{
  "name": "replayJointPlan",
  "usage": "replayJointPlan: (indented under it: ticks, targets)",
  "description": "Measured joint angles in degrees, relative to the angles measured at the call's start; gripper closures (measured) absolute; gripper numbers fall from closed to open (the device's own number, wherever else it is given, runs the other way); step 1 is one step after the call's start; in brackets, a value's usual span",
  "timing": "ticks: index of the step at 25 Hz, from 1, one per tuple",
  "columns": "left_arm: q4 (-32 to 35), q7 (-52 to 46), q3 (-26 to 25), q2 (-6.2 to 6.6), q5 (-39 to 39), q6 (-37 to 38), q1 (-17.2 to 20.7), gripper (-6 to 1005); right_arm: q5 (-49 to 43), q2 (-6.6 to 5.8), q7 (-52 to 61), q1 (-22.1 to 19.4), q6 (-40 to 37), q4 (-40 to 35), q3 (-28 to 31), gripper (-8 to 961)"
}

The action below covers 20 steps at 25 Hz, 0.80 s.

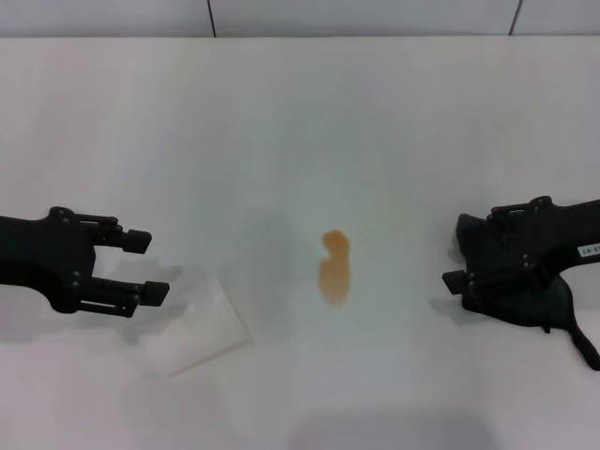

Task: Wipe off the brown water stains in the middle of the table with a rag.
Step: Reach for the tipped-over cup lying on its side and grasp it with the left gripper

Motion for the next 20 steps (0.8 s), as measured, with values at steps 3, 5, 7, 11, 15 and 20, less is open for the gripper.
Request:
replayJointPlan:
  ticks: [3,5,7,11,15,20]
  targets:
    - [0.0,0.0,0.0,0.0,0.0,0.0,0.0,227,0.0,0.0,0.0,0.0,0.0,0.0,0.0,126]
    - [0.0,0.0,0.0,0.0,0.0,0.0,0.0,228,0.0,0.0,0.0,0.0,0.0,0.0,0.0,126]
    - [0.0,0.0,0.0,0.0,0.1,0.0,0.0,229,0.0,0.03,0.1,0.0,-0.1,0.0,0.0,126]
    - [0.1,-0.3,0.2,0.0,0.4,0.0,-0.2,230,0.0,0.08,0.1,0.1,-0.1,0.0,-0.1,126]
    - [0.1,-0.6,0.3,0.07,0.5,0.2,-0.8,232,0.2,0.08,0.1,0.2,0.0,-0.2,-0.3,126]
    - [0.1,-2.6,0.6,0.35,3.1,0.6,-3.0,233,0.6,0.15,0.1,0.2,0.0,-0.1,-0.5,126]
